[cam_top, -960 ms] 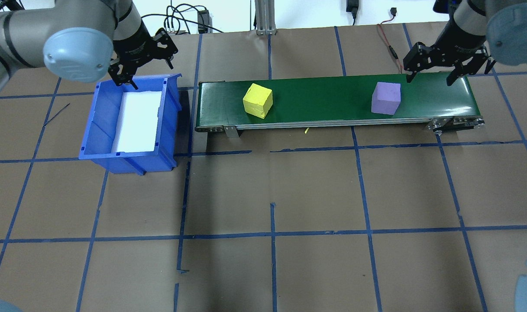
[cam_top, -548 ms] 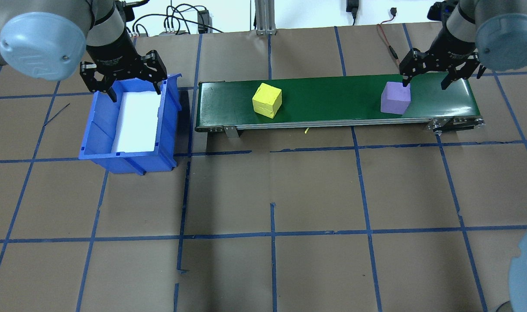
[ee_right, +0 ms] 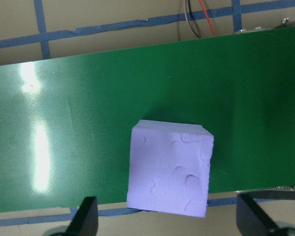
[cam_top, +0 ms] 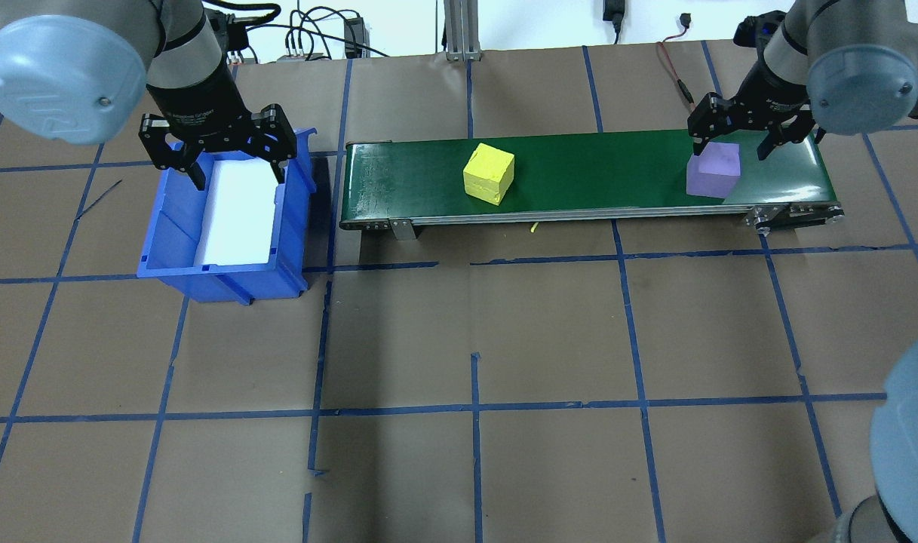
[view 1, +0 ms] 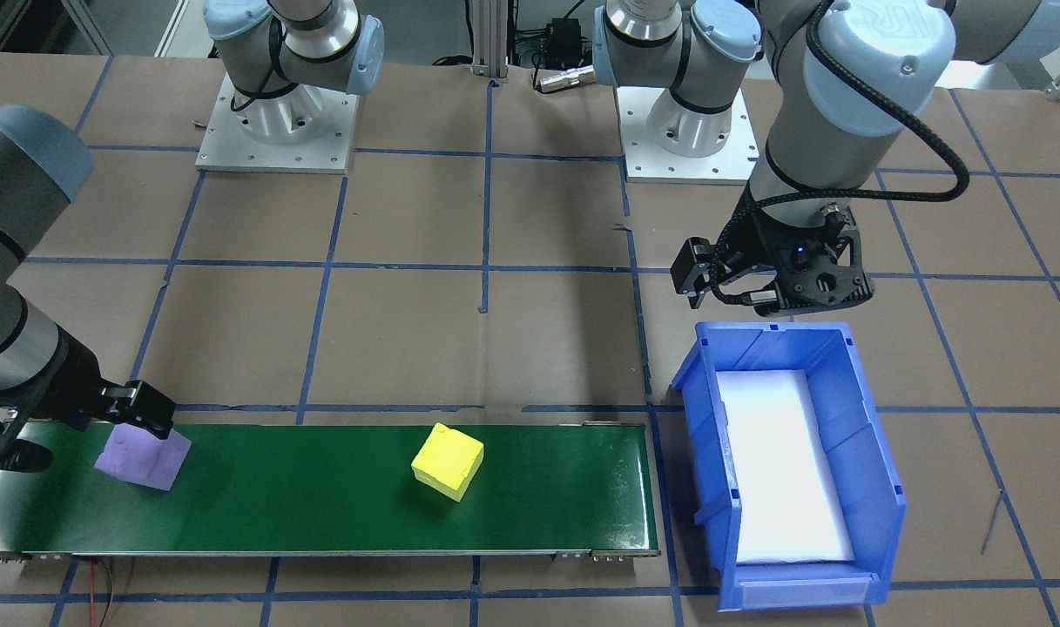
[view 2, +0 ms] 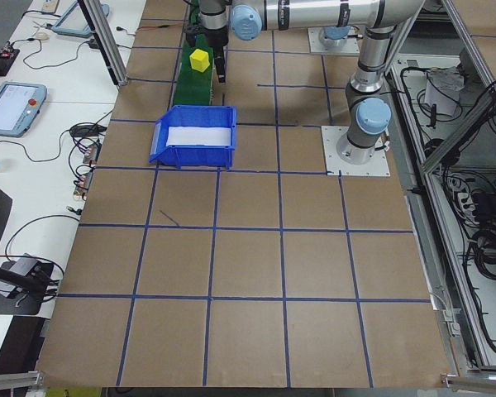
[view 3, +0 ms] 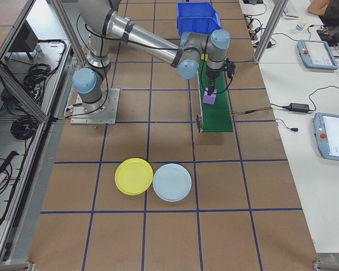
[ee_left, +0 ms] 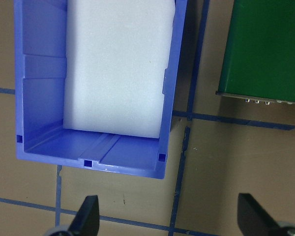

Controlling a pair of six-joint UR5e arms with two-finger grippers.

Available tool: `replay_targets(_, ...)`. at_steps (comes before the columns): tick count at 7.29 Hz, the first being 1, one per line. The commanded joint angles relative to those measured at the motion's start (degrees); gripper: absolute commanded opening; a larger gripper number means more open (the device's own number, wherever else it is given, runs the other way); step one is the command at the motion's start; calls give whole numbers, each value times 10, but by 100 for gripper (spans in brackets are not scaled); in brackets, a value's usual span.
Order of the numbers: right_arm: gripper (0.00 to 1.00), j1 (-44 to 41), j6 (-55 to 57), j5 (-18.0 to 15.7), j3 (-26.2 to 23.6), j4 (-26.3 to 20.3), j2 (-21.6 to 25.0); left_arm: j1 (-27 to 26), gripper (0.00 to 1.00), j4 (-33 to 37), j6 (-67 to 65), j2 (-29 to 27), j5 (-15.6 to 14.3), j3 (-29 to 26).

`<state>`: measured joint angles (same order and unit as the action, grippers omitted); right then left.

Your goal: Move block left to right into plate

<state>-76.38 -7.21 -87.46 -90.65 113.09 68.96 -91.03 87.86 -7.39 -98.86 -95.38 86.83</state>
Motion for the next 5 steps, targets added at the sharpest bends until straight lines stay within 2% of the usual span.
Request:
replay_targets(1, 100, 1, -3, -7, -15, 20, -17, -19, 100, -3, -2, 1, -2, 2)
replay_targets(3, 100, 40, -45, -73, -29, 35, -18, -19, 100, -7, -3, 1, 0, 11)
replay_targets(5, 100, 54, -47, -73, -27, 35, -13, -21, 100, -8, -12, 2, -2, 18)
